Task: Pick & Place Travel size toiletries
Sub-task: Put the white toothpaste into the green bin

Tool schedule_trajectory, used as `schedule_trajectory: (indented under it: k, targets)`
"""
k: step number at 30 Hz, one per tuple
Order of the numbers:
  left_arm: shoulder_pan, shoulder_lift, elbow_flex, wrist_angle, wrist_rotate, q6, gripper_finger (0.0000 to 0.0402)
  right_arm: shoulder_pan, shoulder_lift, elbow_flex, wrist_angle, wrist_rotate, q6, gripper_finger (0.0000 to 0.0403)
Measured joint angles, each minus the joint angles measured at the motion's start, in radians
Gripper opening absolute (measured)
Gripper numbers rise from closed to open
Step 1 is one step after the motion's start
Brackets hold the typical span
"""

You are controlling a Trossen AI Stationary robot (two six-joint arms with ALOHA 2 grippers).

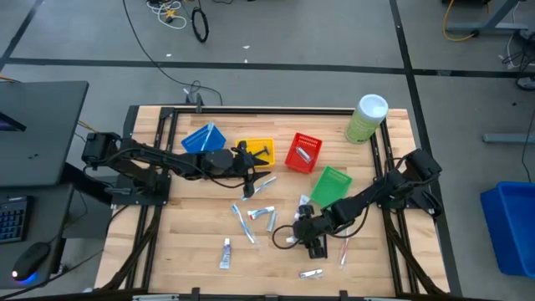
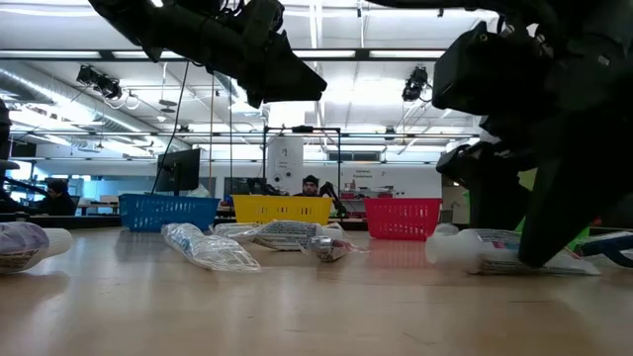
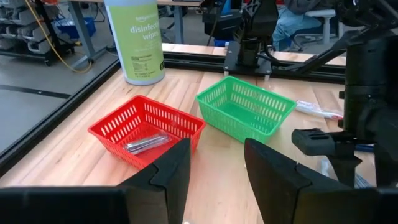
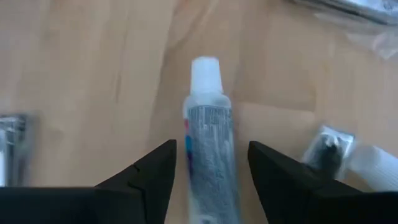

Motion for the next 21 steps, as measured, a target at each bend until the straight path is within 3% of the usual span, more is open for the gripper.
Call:
schedule_trajectory:
  k: [5, 11, 21]
  targets:
    - [-0.001, 0.0, 0.0, 0.0, 0.0, -0.004, 0.0158, 0.002, 0.014, 0.002, 0.002, 0.031, -0.01, 0.02]
    - [0.0, 0.0, 0.0, 0.0, 0.0, -0.004, 0.0158, 0.0, 0.015, 0.002, 0.002, 0.036, -0.03, 0.0145]
    - [0.0, 0.0, 0.0, 0.0, 0.0, -0.004, 0.0158, -0.024, -0.049, 0.001, 0.017, -0.062, 0.03, 0.0078]
